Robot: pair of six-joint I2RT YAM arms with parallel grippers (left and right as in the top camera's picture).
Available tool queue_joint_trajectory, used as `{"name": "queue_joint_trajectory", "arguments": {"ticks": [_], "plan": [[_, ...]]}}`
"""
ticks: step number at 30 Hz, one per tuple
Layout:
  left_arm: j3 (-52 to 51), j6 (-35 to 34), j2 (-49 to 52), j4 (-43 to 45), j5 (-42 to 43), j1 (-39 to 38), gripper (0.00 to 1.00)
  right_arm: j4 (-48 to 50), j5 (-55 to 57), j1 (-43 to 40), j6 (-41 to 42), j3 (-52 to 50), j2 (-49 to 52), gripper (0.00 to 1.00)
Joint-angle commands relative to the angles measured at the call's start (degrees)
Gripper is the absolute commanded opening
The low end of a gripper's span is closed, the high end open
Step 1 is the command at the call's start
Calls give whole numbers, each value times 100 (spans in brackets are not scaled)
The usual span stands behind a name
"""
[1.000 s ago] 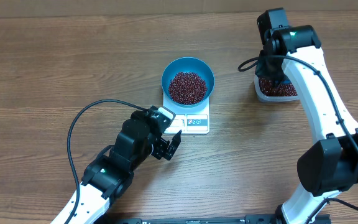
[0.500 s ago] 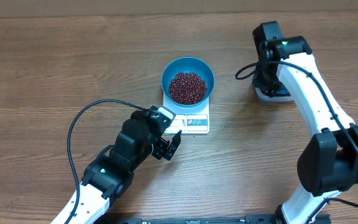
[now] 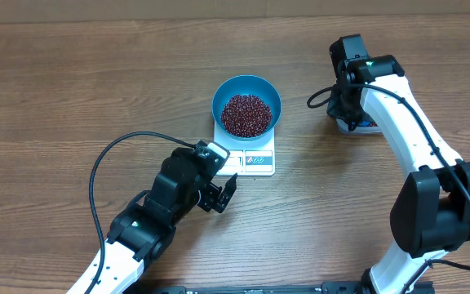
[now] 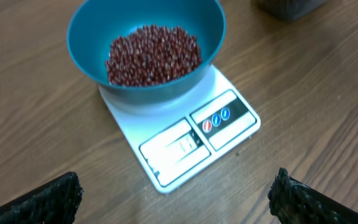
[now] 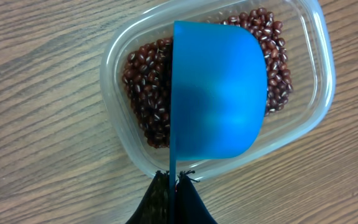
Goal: Scoop item into bowl and weigh 150g on scale
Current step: 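Lower the scoop into the tub and scoop beans with the right gripper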
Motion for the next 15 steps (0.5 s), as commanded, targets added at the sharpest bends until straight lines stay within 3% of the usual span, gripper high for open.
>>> {"name": "queue_joint_trajectory", "arguments": {"ticks": [1,15], "plan": [[-7,68,31,-177,-57,35,100,39,-59,-20,22,-31,-138,4],[-4,68,31,-332,-57,33,100,210,-490,-81,2,-31,-138,4]]}}
